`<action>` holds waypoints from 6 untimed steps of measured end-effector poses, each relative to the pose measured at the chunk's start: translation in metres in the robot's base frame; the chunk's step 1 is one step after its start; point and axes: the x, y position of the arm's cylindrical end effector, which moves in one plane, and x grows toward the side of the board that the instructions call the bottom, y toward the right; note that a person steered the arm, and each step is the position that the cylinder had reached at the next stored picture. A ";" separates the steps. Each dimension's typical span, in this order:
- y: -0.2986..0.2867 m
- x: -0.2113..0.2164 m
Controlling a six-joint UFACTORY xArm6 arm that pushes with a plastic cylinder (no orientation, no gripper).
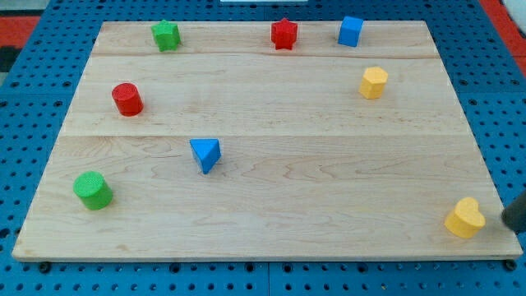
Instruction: Place the yellow heart parallel to the green circle
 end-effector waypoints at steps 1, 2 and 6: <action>-0.100 0.000; -0.137 -0.006; -0.137 -0.037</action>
